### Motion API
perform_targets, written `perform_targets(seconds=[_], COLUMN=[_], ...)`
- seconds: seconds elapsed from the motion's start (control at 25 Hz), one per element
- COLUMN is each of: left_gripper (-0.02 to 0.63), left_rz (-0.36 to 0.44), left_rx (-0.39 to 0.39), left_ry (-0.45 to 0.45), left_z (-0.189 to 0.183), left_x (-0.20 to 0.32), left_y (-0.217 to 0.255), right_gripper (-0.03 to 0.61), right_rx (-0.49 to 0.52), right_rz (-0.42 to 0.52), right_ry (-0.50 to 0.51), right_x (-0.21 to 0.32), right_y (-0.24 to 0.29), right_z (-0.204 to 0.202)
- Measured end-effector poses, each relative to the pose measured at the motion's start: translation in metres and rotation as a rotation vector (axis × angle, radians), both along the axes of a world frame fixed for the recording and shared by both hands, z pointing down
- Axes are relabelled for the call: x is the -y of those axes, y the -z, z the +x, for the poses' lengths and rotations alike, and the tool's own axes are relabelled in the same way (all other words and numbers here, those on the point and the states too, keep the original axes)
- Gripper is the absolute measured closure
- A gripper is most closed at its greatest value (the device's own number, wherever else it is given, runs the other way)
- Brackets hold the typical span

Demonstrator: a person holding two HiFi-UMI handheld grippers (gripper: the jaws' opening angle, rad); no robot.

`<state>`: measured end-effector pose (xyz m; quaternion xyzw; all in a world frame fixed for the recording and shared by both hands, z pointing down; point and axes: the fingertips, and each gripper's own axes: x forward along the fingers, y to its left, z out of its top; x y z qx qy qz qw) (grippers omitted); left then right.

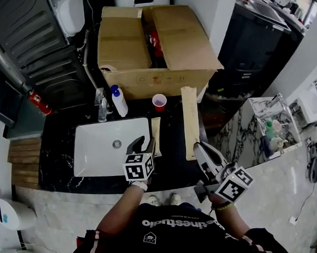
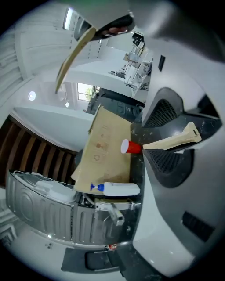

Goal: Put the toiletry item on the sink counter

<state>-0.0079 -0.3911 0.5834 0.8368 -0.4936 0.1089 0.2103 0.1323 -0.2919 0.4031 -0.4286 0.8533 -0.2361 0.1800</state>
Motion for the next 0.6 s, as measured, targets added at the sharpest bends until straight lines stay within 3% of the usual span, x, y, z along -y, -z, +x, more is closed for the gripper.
perform_targets(seconds=[0.24,0.44,0.6], left_gripper=[0.480,0.525,0.558], left_rz=[0.286,0.426,0.537], left_rx=[0.033,-0.016,-0.001], left_ry=[-0.026,-0.026,-0.029], left_z=[-0.015,-0.030,-0.037], left_x=[-0.014,-0.035,-0.049], left_y=[0.093,0.157,0.196], right_gripper=[0.523,0.523,0.523], right_rx=[-0.005,-0.010,-0.011], right_rz=[0.021,0.031,0.031], right_ry=[0.039,0.066,0.079], right_x=[0.003,0.006,0.009], right_y=[0.009,0.012,0.013], right_z=[-0.015,-0.027,-0.033])
